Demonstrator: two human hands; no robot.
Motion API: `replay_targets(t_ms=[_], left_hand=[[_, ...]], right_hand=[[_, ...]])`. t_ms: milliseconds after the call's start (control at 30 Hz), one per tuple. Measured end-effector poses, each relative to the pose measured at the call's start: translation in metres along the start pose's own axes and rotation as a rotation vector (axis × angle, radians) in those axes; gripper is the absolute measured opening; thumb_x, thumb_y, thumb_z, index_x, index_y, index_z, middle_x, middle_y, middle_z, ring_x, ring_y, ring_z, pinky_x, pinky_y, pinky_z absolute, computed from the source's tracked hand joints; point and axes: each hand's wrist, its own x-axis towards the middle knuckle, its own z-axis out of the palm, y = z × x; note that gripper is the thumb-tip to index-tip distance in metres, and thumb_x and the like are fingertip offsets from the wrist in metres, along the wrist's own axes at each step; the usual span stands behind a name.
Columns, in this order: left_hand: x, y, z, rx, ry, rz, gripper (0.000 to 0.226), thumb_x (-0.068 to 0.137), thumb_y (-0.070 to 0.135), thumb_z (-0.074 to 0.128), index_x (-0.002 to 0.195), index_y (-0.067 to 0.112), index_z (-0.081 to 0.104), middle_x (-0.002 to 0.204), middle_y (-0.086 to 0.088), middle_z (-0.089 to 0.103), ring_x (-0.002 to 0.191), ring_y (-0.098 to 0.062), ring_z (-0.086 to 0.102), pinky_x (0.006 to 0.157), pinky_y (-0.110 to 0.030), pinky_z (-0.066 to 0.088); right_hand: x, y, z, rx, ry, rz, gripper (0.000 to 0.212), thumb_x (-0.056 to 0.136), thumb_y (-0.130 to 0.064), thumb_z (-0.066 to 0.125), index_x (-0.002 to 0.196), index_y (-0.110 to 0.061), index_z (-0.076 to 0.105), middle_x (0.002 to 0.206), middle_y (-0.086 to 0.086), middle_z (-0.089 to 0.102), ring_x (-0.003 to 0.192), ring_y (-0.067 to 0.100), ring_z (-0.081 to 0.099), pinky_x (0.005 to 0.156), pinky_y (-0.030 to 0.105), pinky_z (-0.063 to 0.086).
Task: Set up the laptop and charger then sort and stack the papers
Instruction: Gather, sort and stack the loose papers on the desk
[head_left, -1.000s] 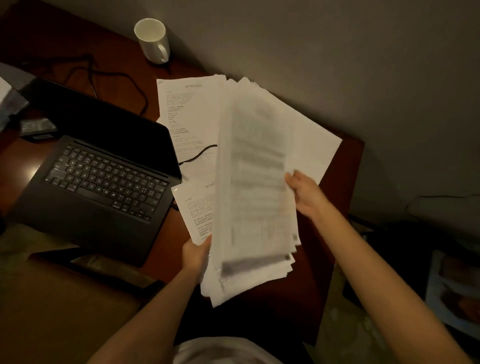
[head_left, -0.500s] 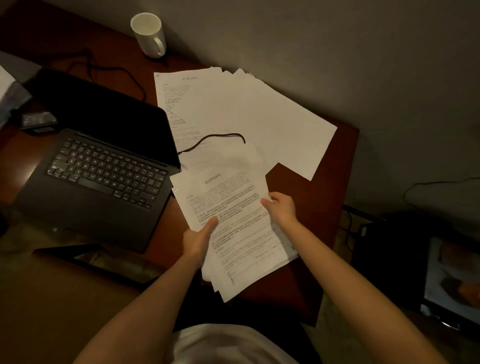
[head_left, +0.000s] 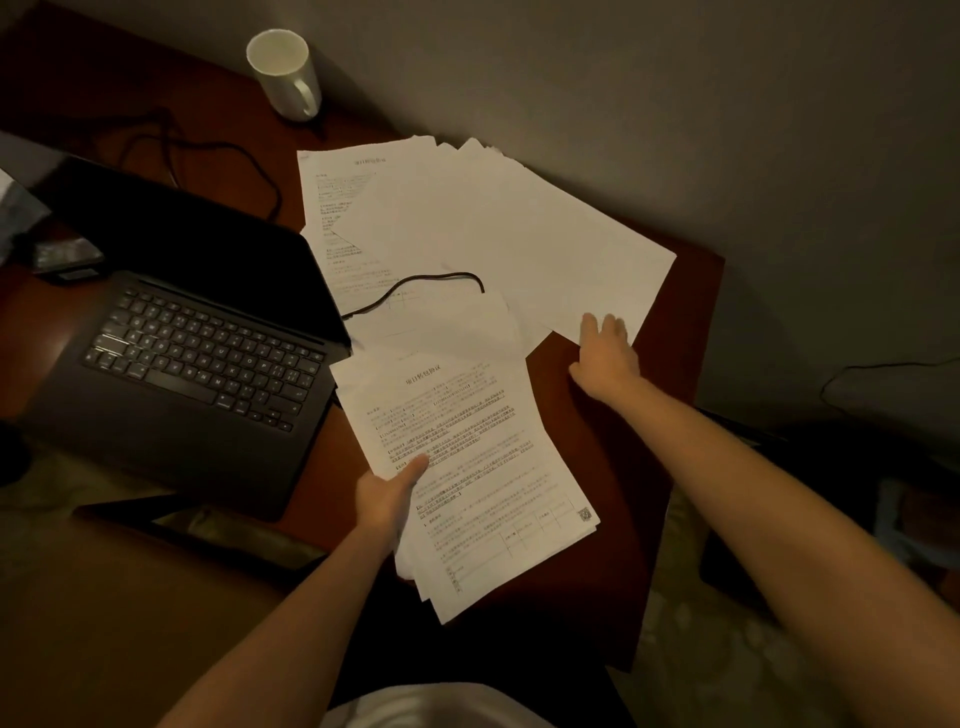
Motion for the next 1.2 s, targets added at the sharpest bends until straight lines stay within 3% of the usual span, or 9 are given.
replay_targets(t_ms=[100,300,467,767,867,933,1033,1100,1200], left_hand=[[-0.002,0.001,0.004,-0.024,0.022,0.011,0.018,0.081,0.008,0.074,0.091,0.020,0.065,0.090,0.000,0.069,0.082,-0.020,0.067,0.074,-0.037,0.054],[-0.004,0.001,0.007,-0.008,0.044,0.040,0.020,0.080,0.008,0.075,0.094,0.019,0.065,0.088,0.004,0.068,0.079,-0.014,0.066,0.063,-0.027,0.051],[-0.002,0.001,0.007,0.008,0.049,0.030,0.020,0.079,0.010,0.076,0.095,0.018,0.065,0.086,0.005,0.068,0.079,-0.015,0.066,0.062,-0.026,0.051],[-0.002,-0.003,0.006,0.009,0.035,0.067,0.019,0.079,0.013,0.076,0.094,0.019,0.065,0.083,0.008,0.068,0.075,-0.010,0.065,0.059,-0.024,0.050],[-0.001,-0.004,0.005,0.012,0.030,0.063,0.019,0.079,0.014,0.077,0.089,0.023,0.065,0.084,0.008,0.068,0.076,-0.012,0.066,0.061,-0.024,0.050],[-0.003,-0.004,0.003,0.007,0.019,0.065,0.019,0.079,0.015,0.077,0.090,0.024,0.065,0.086,0.007,0.069,0.077,-0.012,0.067,0.061,-0.026,0.051],[-0.007,-0.003,0.001,0.013,0.008,0.074,0.021,0.079,0.015,0.077,0.096,0.021,0.066,0.087,0.007,0.070,0.078,-0.010,0.067,0.058,-0.025,0.052],[-0.007,-0.001,0.002,0.012,-0.008,0.078,0.022,0.080,0.015,0.077,0.098,0.019,0.066,0.087,0.007,0.070,0.078,-0.010,0.067,0.059,-0.025,0.052],[-0.004,0.000,0.001,0.053,0.007,0.055,0.014,0.083,0.016,0.073,0.095,0.016,0.065,0.087,0.003,0.067,0.078,-0.013,0.063,0.065,-0.026,0.048]], right_hand=[[0.022,0.008,-0.005,-0.120,-0.090,-0.042,0.082,0.084,-0.022,0.067,0.145,-0.009,0.015,0.152,0.028,0.007,0.142,0.040,0.008,0.110,0.048,0.029],[0.027,0.017,-0.007,-0.132,0.011,-0.101,0.049,0.083,-0.010,0.062,0.125,-0.005,0.036,0.121,0.022,0.045,0.112,0.033,0.045,0.075,0.037,0.045],[0.024,0.022,-0.012,-0.345,0.088,-0.165,0.036,0.087,-0.001,0.053,0.122,-0.003,0.042,0.107,0.018,0.059,0.093,0.031,0.060,0.069,0.035,0.046],[0.002,0.021,-0.048,-0.269,0.119,-0.079,0.018,0.094,-0.004,0.045,0.110,-0.005,0.053,0.102,0.015,0.065,0.089,0.031,0.063,0.063,0.031,0.039],[-0.025,0.015,-0.075,-0.089,0.384,-0.102,0.010,0.096,-0.007,0.046,0.104,-0.004,0.051,0.091,0.012,0.063,0.076,0.029,0.061,0.055,0.028,0.033],[-0.051,0.006,-0.087,0.235,0.477,-0.154,0.011,0.099,-0.015,0.044,0.096,-0.007,0.051,0.080,0.002,0.056,0.067,0.018,0.055,0.049,0.022,0.032],[-0.081,-0.014,-0.086,0.982,0.323,-0.153,0.015,0.102,-0.017,0.037,0.105,-0.016,0.052,0.091,-0.009,0.059,0.081,-0.001,0.057,0.065,0.016,0.050],[-0.093,-0.021,-0.066,1.337,0.127,-0.060,0.023,0.102,-0.020,0.039,0.118,-0.015,0.054,0.109,-0.004,0.064,0.099,0.004,0.062,0.082,0.019,0.053],[-0.111,-0.028,-0.022,1.381,-0.138,0.096,0.029,0.101,-0.023,0.041,0.125,-0.013,0.054,0.110,0.003,0.065,0.099,0.013,0.064,0.082,0.029,0.054]])
